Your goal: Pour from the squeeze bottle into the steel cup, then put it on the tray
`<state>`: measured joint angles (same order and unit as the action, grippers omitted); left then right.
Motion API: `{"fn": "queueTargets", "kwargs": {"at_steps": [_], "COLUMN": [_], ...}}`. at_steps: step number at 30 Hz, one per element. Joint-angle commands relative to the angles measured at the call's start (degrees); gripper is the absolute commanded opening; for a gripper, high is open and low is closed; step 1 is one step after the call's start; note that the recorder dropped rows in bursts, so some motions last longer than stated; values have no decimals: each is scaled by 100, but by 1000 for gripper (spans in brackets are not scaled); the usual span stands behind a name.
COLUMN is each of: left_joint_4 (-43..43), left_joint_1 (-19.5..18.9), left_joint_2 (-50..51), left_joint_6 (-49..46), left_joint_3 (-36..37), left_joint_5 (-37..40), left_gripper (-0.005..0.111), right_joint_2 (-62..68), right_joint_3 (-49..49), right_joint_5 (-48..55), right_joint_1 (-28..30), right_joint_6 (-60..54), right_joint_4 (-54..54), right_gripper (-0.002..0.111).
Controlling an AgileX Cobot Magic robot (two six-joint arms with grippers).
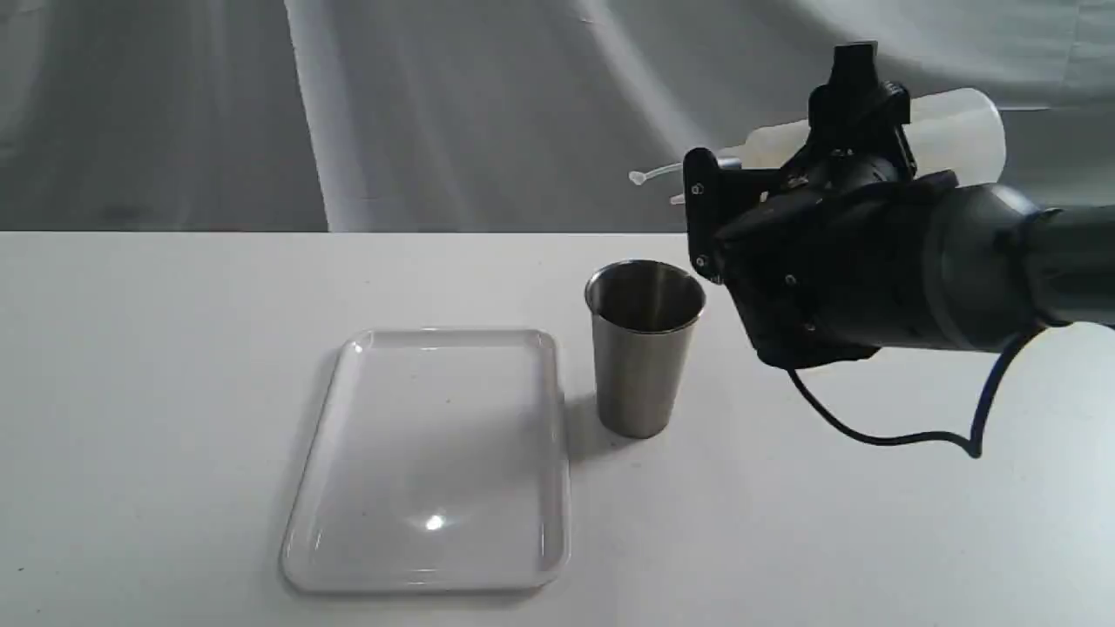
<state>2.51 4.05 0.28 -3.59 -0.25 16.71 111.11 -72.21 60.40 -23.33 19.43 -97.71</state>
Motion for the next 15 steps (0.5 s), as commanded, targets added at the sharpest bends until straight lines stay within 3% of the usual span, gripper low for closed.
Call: {"fn": "queueTargets", "kwargs": {"at_steps": [1, 15], "left_joint_4": [3, 3], "left_joint_1": [18, 18], "left_joint_2": [-29, -29], "left_joint_6": [10, 10], "left_joint_3": [25, 25], "left_joint_5": [-37, -37], "left_gripper": [8, 8], "right_joint_2": [-72, -72], "right_joint_3": [-62, -62], "right_joint_5": [74, 116], "right_joint_1": [-41, -128], "right_joint_6": [-87, -1060], "right_joint_4": [-223, -223], "right_gripper": [43, 43]}}
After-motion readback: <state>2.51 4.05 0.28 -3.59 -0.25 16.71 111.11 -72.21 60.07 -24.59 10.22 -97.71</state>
